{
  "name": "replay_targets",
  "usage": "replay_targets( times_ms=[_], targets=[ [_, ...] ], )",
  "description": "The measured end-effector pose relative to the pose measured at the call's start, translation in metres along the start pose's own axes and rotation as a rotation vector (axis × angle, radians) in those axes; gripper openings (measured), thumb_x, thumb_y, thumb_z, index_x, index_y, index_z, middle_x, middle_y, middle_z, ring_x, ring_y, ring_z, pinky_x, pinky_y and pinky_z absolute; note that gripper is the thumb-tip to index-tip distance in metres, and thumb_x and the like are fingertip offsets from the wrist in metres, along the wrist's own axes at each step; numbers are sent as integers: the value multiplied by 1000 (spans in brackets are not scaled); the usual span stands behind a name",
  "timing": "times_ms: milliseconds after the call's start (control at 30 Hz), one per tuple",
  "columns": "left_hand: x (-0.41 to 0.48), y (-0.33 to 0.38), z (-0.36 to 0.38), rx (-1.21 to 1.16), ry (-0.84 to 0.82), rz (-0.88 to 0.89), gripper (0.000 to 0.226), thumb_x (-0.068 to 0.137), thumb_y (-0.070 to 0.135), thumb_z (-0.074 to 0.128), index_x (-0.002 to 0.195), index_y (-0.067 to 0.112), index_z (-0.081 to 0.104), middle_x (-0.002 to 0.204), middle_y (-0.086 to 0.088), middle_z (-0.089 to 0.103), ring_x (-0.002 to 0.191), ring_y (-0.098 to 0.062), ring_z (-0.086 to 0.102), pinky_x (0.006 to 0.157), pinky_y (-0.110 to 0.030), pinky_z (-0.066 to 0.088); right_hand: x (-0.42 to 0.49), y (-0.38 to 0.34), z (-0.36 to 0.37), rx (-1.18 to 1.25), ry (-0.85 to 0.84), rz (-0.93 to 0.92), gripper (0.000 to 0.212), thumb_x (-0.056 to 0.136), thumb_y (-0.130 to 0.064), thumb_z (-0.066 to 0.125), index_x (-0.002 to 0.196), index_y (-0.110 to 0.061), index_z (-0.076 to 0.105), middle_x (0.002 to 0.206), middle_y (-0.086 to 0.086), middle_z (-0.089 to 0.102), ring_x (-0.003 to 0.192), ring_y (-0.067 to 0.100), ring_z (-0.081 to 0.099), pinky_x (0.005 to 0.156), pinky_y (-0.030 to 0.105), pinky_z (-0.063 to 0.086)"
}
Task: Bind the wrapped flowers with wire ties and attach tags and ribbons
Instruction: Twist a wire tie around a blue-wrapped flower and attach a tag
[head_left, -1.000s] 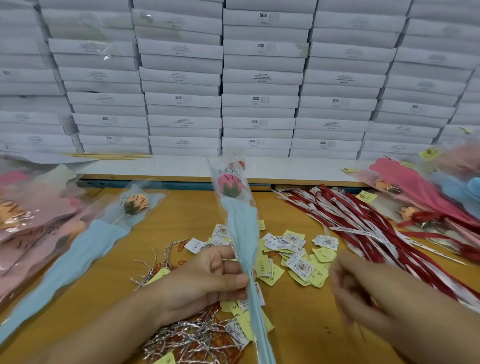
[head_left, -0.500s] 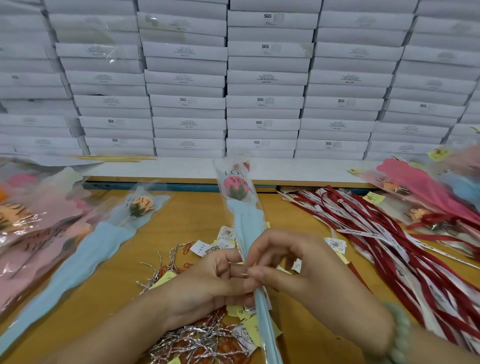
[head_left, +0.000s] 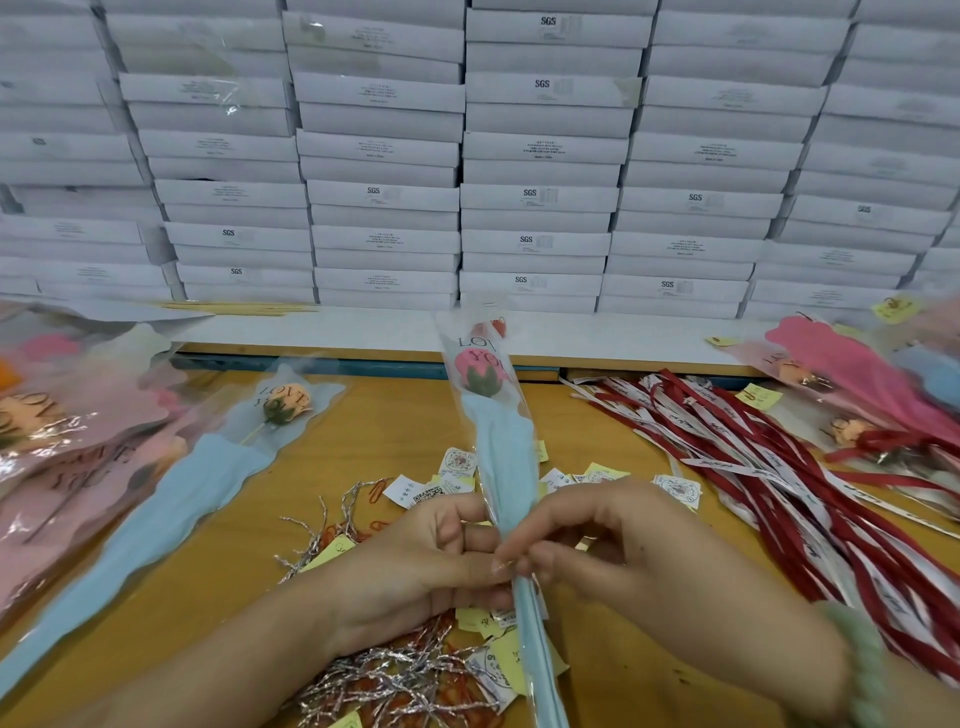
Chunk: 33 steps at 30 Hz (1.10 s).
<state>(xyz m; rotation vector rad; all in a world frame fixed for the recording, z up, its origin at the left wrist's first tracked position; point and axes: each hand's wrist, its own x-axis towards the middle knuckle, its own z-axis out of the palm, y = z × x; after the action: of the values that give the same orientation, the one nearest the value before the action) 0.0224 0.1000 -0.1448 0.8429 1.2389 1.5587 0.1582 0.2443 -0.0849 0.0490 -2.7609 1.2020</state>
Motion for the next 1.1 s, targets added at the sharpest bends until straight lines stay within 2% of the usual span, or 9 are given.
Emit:
replay_targets(
  times_ms=[100,233,300,400,533,700,900,1000,1100],
  targets=[
    [0,-1,-1,10,3,1,30,88,-1,62,99,24,75,94,-4,75,90,-15,71,74,-24,56,1,-1,-7,78,-24,23,27,93,-6,60,93,-27,77,85,-4,75,79,5,69,72,19,54],
    [1,-1,-1,-14,8,-2,32,84,0,64,101,24,76,98,-6,75,89,-16,72,76,-27,57,1,2,-9,211,43,45,10,87,-5,68,86,-15,68,80,-1,73,73,13,74,71,28,59],
    [1,-2,-1,-20,10,-4,32,84,0,64,102,25,75,99,-5,75,90,-17,72,77,-27,57,1,4,-9,192,76,54,10,85,-7,71,81,-14,65,78,-2,70,69,13,74,70,29,59],
    [1,0,-1,-21,-20,2,31,86,1,65,102,27,75,94,0,75,86,-14,72,76,-25,57,2,4,-7,216,76,75,13,80,-9,77,75,-15,66,70,0,69,57,15,71,61,24,57],
    [1,-1,-1,-22,-1,3,29,84,2,70,102,24,76,94,-2,76,87,-14,73,73,-23,57,5,10,-1,289,38,118,17,72,-20,82,69,-13,67,64,8,69,44,11,59,48,16,46],
    [1,0,1,-12,-27,10,28,82,7,74,103,26,76,95,1,76,87,-11,72,72,-20,56,7,15,3,413,-18,151,15,66,-32,81,66,-19,73,60,0,66,50,7,55,48,14,45],
    [2,-2,-3,-54,7,14,30,83,1,69,110,15,72,107,-17,73,95,-25,72,79,-30,58,7,19,-6,558,-93,204,3,77,-14,76,79,-13,78,73,8,71,67,12,67,63,20,55],
    [1,-1,-2,-90,-9,24,34,78,6,79,110,14,72,102,-14,74,92,-24,73,75,-28,58,7,20,-4,610,-86,216,3,75,-13,76,79,-13,77,74,8,72,68,12,68,64,19,54],
    [-1,2,2,-56,-34,25,32,73,18,84,103,26,75,96,-6,76,89,-18,73,77,-27,58,9,20,1,649,-55,251,11,72,-11,79,80,-7,72,68,10,70,62,13,68,60,19,54]
  ],
)
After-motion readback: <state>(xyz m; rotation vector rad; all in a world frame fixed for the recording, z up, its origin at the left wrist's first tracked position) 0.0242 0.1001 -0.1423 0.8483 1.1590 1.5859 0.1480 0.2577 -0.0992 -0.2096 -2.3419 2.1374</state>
